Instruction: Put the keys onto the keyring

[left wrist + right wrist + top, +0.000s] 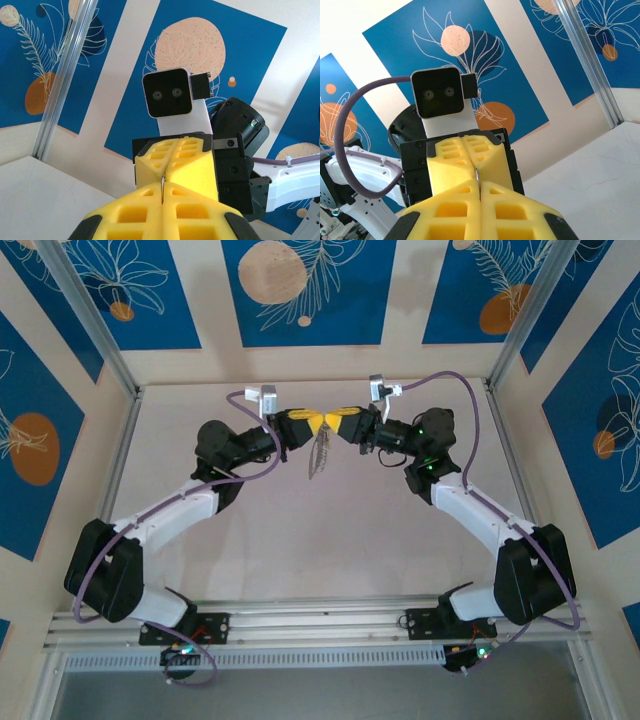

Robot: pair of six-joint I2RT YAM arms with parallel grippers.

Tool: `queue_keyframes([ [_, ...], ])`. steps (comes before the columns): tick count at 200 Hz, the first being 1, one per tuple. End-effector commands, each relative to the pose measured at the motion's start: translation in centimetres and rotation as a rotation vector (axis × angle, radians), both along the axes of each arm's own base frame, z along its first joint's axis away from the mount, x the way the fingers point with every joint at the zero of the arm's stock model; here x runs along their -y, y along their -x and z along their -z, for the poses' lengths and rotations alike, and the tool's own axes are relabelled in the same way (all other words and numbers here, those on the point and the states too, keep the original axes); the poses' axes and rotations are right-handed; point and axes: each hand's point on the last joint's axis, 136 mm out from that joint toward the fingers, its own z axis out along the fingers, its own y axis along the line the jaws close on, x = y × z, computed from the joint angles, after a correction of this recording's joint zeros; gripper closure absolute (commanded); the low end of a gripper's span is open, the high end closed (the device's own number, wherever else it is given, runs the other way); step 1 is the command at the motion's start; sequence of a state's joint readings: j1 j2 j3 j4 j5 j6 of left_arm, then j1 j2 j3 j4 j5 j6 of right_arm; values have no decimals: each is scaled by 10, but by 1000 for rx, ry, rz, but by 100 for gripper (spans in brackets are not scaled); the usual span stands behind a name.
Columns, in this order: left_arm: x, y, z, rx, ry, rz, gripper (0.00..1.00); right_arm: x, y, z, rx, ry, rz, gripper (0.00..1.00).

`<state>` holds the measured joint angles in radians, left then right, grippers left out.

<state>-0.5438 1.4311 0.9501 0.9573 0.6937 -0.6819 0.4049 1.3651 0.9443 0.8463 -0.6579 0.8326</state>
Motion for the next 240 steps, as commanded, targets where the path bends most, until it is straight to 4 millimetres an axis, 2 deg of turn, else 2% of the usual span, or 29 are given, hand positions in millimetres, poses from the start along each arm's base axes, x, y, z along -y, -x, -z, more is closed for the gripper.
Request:
queue_keyframes([
  [1,1,5,-24,74,27,1,100,4,4,-4,28,11,3,100],
  [6,2,6,-22,74,16,2,98,6,3,-3,26,18,7,100],
  [15,2,6,-20,75,-10,-1,83,9,1,-3,30,32,14,100],
  [42,-1,8,-10,93,-128,-29,60,17,-4,1,53,115,22,100],
  [93,-4,14,4,133,-348,4,39,13,-7,21,95,332,-17,100],
  [129,-6,5,13,126,-470,37,29,12,-5,30,135,432,-84,100],
  [169,-13,-7,11,101,-512,98,21,15,-4,34,144,456,-119,100],
  [212,-10,-12,25,49,-572,180,20,15,0,33,132,433,-167,100],
  [240,-8,-13,34,22,-591,207,27,14,2,32,126,418,-188,100],
])
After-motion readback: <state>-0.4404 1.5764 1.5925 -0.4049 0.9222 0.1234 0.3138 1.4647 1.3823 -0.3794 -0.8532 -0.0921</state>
